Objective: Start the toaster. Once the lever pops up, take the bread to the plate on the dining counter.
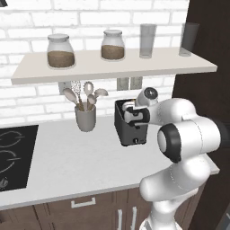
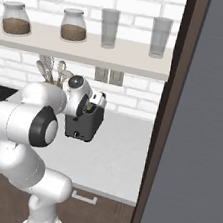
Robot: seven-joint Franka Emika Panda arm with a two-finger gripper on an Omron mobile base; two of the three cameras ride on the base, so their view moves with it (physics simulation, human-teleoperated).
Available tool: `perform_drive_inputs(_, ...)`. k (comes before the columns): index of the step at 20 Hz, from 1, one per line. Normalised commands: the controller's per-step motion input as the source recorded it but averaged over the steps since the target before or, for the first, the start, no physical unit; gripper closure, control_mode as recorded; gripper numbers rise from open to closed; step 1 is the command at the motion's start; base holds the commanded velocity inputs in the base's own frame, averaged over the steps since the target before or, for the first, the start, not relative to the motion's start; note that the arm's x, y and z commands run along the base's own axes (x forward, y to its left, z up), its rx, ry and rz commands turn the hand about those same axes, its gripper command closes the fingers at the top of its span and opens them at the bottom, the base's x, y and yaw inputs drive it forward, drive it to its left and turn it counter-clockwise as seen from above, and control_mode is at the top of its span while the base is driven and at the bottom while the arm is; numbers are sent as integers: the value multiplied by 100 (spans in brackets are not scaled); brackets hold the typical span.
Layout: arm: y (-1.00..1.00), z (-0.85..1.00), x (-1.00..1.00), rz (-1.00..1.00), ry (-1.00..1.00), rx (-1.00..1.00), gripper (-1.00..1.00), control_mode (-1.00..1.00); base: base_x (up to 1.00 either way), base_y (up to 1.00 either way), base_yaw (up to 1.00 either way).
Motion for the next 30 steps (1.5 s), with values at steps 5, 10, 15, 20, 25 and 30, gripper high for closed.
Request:
perform_drive_inputs(5,0,-15,1,0,-8,0,-100,-100,0,0,0)
perform_drive_inputs(10,0,-3,0,0,-9,0,-100,-100,0,0,0)
perform_drive_inputs(15,0,0,2,0,-9,0,-100,-100,0,0,0)
perform_drive_inputs(20,0,0,7,0,-2,2,-100,-100,0,0,0)
perform_drive_inputs(25,0,0,9,0,0,3,100,-100,0,0,0)
perform_drive_inputs(30,0,0,1,0,0,2,100,-100,0,0,0)
